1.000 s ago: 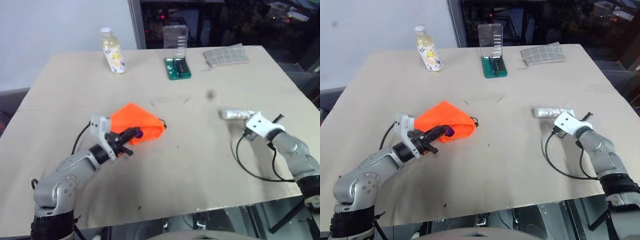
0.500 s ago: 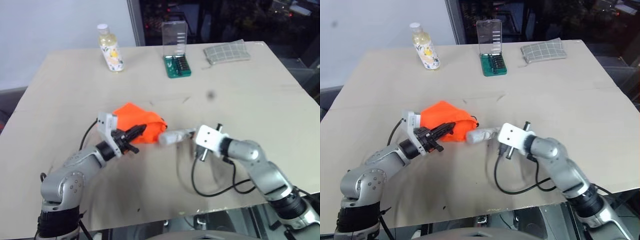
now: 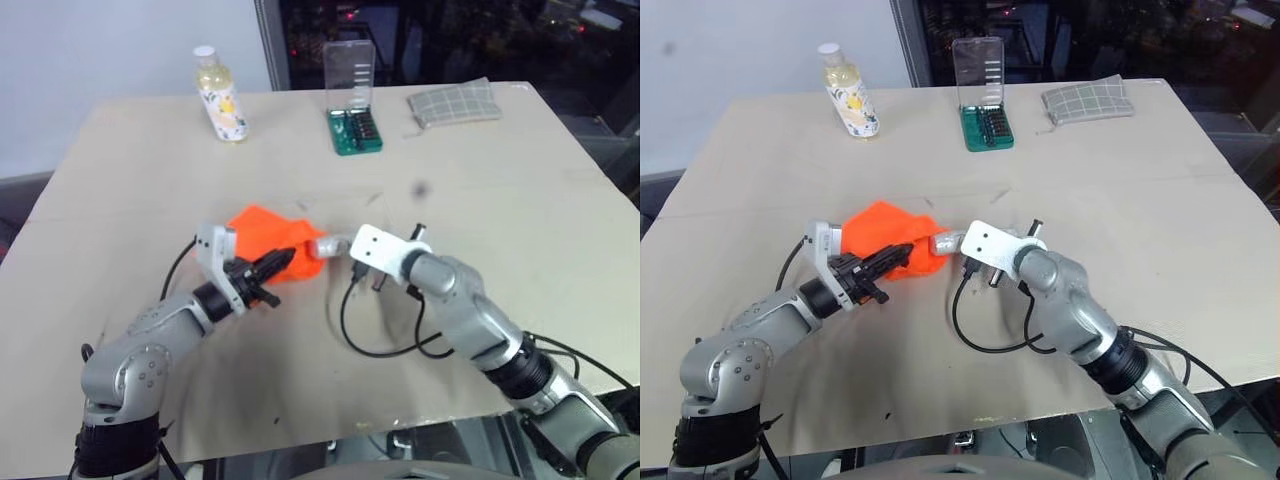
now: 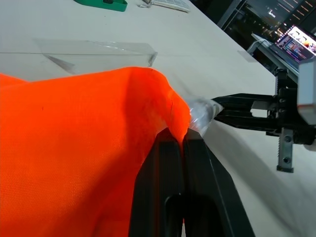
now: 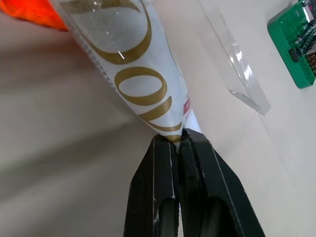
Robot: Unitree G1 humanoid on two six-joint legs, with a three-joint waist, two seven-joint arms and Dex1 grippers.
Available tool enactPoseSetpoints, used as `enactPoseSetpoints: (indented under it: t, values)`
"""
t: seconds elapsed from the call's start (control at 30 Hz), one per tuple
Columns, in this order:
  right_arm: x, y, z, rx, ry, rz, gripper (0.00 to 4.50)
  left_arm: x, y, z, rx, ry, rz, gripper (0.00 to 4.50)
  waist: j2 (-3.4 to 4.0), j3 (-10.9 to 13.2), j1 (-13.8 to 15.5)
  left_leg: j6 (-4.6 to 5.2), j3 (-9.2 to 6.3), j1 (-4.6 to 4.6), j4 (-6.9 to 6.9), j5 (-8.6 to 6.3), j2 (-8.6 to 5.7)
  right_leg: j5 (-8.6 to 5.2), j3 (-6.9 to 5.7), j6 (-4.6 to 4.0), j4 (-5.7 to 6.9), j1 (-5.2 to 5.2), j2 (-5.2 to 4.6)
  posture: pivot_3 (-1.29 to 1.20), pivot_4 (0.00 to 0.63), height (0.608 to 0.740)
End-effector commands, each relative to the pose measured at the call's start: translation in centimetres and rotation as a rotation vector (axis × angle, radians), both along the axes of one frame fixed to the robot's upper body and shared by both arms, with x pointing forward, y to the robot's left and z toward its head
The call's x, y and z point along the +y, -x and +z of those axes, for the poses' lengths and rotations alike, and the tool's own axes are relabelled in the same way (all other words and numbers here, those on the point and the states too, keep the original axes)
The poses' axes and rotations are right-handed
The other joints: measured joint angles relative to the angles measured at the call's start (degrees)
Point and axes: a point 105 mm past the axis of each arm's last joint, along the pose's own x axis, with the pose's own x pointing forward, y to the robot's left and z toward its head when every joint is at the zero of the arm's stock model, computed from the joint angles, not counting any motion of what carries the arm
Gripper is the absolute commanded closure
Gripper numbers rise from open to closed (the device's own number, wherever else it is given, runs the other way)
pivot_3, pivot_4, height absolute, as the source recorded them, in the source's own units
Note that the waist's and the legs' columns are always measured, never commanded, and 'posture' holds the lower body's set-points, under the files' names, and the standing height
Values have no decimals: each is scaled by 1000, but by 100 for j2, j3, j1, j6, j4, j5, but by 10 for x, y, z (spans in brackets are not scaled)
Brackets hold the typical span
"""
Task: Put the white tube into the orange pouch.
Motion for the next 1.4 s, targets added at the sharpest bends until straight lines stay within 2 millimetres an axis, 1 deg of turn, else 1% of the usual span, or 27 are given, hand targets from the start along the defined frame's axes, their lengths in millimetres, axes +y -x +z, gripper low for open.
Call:
enactPoseSetpoints:
  t: [0.03, 0.07, 0.13, 0.23, 0.27, 0.33, 0.43, 0.5, 0.53, 0.57, 0.6, 0.63, 0.7, 0.73, 0.8, 0.93, 1.03, 1.1, 1.2, 1.27, 1.33, 1.4]
  values:
    - [21, 4, 13, -18, -46, 28, 4469, -9, 2, 13, -45, 17, -29, 4500, 0, 0, -31, -2, -1, 0, 0, 1, 0, -2, -1, 4, 2, 0, 0, 0, 150, 740]
    - [23, 4, 13, -15, -54, 21, 4469, -9, 1, 13, -45, 17, -30, 4500, 0, 0, -45, -4, -5, 1, -1, 2, 2, -4, -2, 7, 3, 0, 2, 0, 150, 740]
    - [31, 4, 18, -23, -79, 20, 3836, -11, 0, 12, -43, 20, -30, 4500, 0, 0, -66, -5, -7, 1, -2, 4, 2, -2, -5, 3, 4, 0, 2, 0, 150, 740]
    - [41, 7, 25, -13, -137, 39, 2610, -12, 0, 11, -39, 20, -28, 4500, -1, 0, -95, -4, -7, 0, -2, 4, 1, 5, -5, -6, 5, 0, 2, 0, 150, 740]
    - [42, 10, 25, -6, -143, 61, 2124, -12, 0, 11, -38, 19, -28, 4500, 0, 0, -98, -4, -7, 0, -2, 4, 1, 5, -6, -6, 4, 1, 2, 0, 150, 740]
    - [36, 13, 25, -4, -150, 74, 1163, -11, 0, 11, -36, 19, -27, 4500, 0, 0, -95, -1, -8, -1, -4, 6, 0, 5, -6, -6, 3, 1, 2, 0, 150, 740]
    - [16, 17, 19, 11, -138, 98, 1163, -10, 0, 10, -32, 16, -22, 4500, 0, 0, -75, -1, -9, -2, -5, 6, -3, 5, -7, -6, 2, 1, 1, 0, 150, 740]
    - [-2, 23, 11, 92, -183, 102, 1163, -10, -1, 9, -30, 14, -19, 4500, -1, -1, -68, -4, -13, -2, -5, 3, -11, 4, -9, -5, -2, 4, -4, 0, 150, 740]
    - [-8, 27, 10, 125, -208, 128, 1163, -10, -1, 9, -29, 14, -19, 4500, -2, 0, -74, -5, -14, -2, -5, 2, -14, 4, -9, -5, -3, 5, -6, 0, 150, 740]
    - [-13, 32, 10, 168, -242, 138, 1163, -10, -1, 9, -30, 13, -18, 4500, -1, 1, -81, -4, -12, -1, -5, 2, -14, 4, -7, -5, -3, 5, -6, 0, 150, 740]
    - [-26, 32, 12, 250, -334, 94, 1163, -9, -1, 9, -31, 14, -16, 4500, -2, 2, -85, -4, -12, -1, -6, 2, -13, 4, -7, -5, -2, 5, -5, 0, 150, 740]
    - [-35, 32, 13, 308, -402, 63, 1163, -9, -1, 10, -32, 14, -14, 4500, -1, 3, -100, -4, -13, 0, -6, 3, -9, 0, -8, 1, -2, 5, -2, 0, 150, 740]
    - [-51, 28, 8, 405, -502, -29, 1163, -8, -1, 9, -30, 14, -11, 4500, -1, 3, -115, -1, -10, 3, -6, 9, 4, 0, -6, 3, 1, 5, 2, 0, 150, 740]
    - [-54, 26, 5, 450, -553, -56, 1163, -8, 0, 8, -28, 14, -10, 4500, -1, 3, -109, -4, -11, 4, -6, 11, 8, 0, -7, 2, 2, 5, 2, 0, 150, 740]
    - [-47, 22, -1, 603, -744, -96, 1163, -9, 1, 6, -23, 14, -12, 4500, -2, 2, -103, -9, -20, 4, -7, 14, 10, 1, -14, 0, 5, 5, 3, 0, 150, 740]
    - [-28, 18, -6, 762, -906, -80, 1163, -11, 1, 6, -23, 13, -15, 4500, 3, 5, -107, -7, -19, 3, -8, 15, 11, 13, -10, -21, 6, 2, 7, 0, 150, 740]
    - [-15, 6, -11, 887, -1068, -102, 1163, -10, 1, 6, -23, 11, -12, 4500, 4, 5, -105, -4, -14, 2, -8, 16, 6, 16, -7, -24, 5, 2, 12, 0, 150, 740]
    - [-11, -5, -10, 930, -1163, -114, 1163, -9, 3, 7, -23, 8, -7, 4500, 3, 5, -95, -2, -14, 1, -8, 15, 2, 16, -6, -25, 4, 3, 10, 0, 150, 740]
    - [-9, -14, -5, 969, -1273, -109, 1163, -7, 5, 7, -25, 4, 1, 4500, 3, 5, -101, -1, -12, 0, -8, 15, 1, 18, -5, -27, 4, 2, 10, 0, 150, 740]
    - [-10, -17, -4, 987, -1315, -117, 1163, -6, 6, 7, -26, 1, 9, 4500, 4, 6, -106, -1, -13, 1, -10, 15, 1, 18, -3, -28, 4, 2, 11, 0, 150, 740]
    - [-10, -20, -1, 1020, -1396, -111, 1163, -4, 7, 7, -27, 0, 18, 4500, 4, 6, -106, -2, -13, 1, -12, 15, 2, 18, -3, -28, 4, 2, 11, 0, 150, 740]
    - [-8, -18, 0, 1042, -1410, -97, 1163, -3, 8, 6, -28, -2, 22, 4500, 5, 6, -105, -2, -11, 1, -11, 15, 2, 19, -1, -28, 4, 2, 11, 0, 150, 740]
